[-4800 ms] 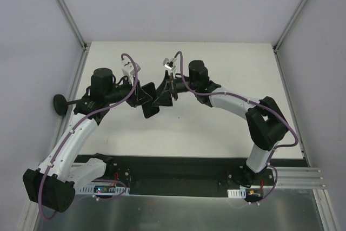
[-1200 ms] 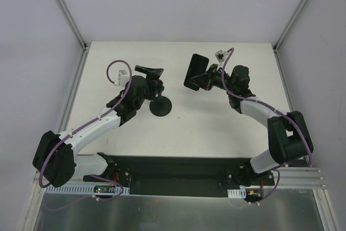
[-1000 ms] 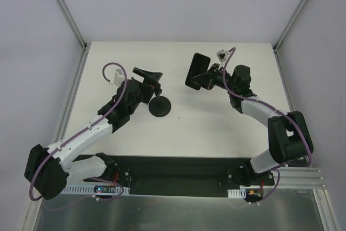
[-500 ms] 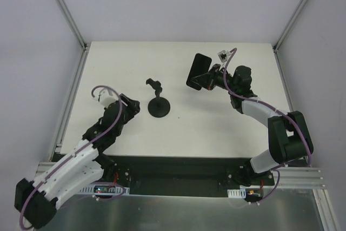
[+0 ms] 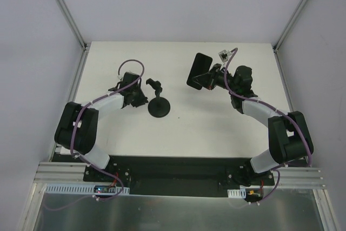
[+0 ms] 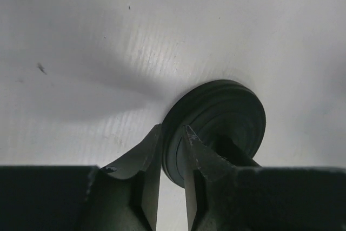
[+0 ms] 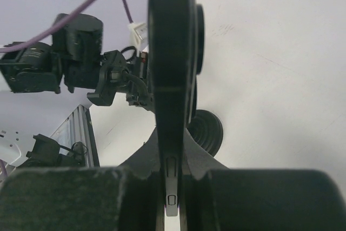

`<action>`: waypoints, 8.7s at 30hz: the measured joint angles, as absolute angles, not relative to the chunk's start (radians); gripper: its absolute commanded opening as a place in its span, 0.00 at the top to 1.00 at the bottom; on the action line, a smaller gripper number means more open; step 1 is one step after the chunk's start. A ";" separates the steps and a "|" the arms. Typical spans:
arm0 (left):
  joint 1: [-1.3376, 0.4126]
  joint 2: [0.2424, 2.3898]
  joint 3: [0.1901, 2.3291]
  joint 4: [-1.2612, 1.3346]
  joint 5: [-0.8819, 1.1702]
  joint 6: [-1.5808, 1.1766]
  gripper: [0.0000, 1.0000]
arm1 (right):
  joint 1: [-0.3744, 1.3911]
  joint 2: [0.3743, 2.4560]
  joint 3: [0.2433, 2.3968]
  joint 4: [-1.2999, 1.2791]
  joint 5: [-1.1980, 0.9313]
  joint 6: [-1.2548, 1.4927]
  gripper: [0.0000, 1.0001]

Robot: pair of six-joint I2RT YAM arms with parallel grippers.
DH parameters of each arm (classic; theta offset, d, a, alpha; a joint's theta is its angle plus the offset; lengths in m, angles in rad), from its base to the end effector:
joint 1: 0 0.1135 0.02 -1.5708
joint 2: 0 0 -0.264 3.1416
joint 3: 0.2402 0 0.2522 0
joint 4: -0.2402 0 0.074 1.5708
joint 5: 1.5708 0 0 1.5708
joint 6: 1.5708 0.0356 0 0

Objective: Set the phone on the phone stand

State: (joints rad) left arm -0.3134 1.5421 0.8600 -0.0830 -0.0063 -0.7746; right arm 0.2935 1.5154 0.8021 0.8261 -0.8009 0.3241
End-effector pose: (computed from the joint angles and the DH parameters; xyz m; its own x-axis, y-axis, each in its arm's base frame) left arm 0.3040 -0.0983 0.1936 -0.6835 -0.5137 -0.5186 -0.2436 0.8302 -0.5014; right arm 0.3066 0.1194 0.2733 -0.1795 0.1773 -0.9676 -0.8726 0.4256 0.2398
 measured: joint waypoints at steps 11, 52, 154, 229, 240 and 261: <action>-0.406 1.647 0.794 0.114 0.123 -0.944 0.87 | 0.283 1.515 0.802 0.827 -0.802 0.326 1.00; -0.494 1.304 1.260 0.165 0.945 -0.581 0.37 | 0.412 1.087 0.936 0.160 -1.037 -0.046 0.99; -0.649 0.807 1.146 -0.566 0.179 -0.419 1.00 | 0.940 1.374 1.308 -0.660 0.461 0.348 0.88; -0.546 1.293 1.081 0.088 0.906 -0.052 1.00 | 0.622 1.336 1.067 -0.127 -0.500 -0.216 1.00; -0.551 1.277 1.081 0.047 0.881 -0.031 1.00 | 0.639 1.336 1.067 -0.124 -0.479 -0.208 1.00; -0.855 1.195 1.065 -0.065 -0.111 -0.179 1.00 | 1.010 1.268 1.026 -0.144 0.542 0.078 1.00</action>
